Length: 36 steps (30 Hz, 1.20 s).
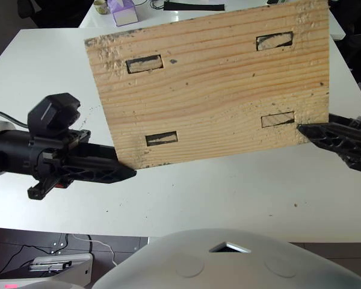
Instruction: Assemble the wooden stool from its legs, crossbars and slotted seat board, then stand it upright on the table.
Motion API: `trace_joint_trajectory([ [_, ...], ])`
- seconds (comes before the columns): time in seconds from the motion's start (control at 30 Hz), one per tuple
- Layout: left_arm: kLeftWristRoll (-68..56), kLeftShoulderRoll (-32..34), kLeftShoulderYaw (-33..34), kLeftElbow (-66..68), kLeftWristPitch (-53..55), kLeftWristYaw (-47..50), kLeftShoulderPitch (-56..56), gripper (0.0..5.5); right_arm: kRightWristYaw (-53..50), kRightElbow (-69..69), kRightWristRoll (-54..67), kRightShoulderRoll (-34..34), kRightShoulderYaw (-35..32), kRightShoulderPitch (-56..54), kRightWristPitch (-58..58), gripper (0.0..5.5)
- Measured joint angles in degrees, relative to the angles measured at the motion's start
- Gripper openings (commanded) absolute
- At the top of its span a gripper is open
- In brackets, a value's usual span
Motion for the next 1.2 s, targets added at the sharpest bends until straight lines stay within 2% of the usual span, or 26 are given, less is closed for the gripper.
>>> trace_joint_trajectory([
  [0.17,-8.58,5.07,-6.18,3.99,5.43,2.39,-4.15,1.39,1.85,0.03,1.12,-0.52,-0.01,4.74,1.04,2.02],
  [0.3,-10.10,8.39,-9.21,6.51,9.15,-1.26,-4.89,1.39,5.35,0.26,1.30,-4.34,-0.45,8.62,5.45,2.02],
  [0.43,-10.64,12.27,-12.41,7.82,11.14,-5.45,-5.46,1.39,10.48,1.57,1.24,-8.68,-0.96,8.49,8.68,2.02],
  [0.53,-11.99,14.38,-15.99,8.23,11.19,-6.86,-5.73,1.39,14.31,6.48,1.49,-14.68,-0.05,5.37,14.16,2.02],
  [0.63,-12.45,15.09,-17.86,8.70,11.18,-7.70,-5.25,1.39,15.24,9.50,0.81,-16.48,0.30,3.72,17.28,2.02],
  [0.8,-13.54,10.93,-25.52,10.64,9.91,-1.93,-7.58,1.39,9.49,11.09,1.23,-14.62,9.02,-1.06,16.16,2.02],
  [0.9,-13.95,6.38,-27.54,11.41,7.55,5.99,-10.09,2.03,1.15,9.97,1.77,-8.94,11.47,-5.14,11.30,1.99],
  [1.07,-14.04,-0.10,-29.19,13.94,6.29,16.40,-14.33,2.74,-9.69,6.53,1.77,-2.45,12.58,-8.30,7.14,2.70],
  [1.2,-13.95,-2.79,-29.05,18.63,8.39,18.93,-15.20,3.33,-11.13,6.87,1.77,-1.19,13.25,-9.68,8.65,3.28],
])
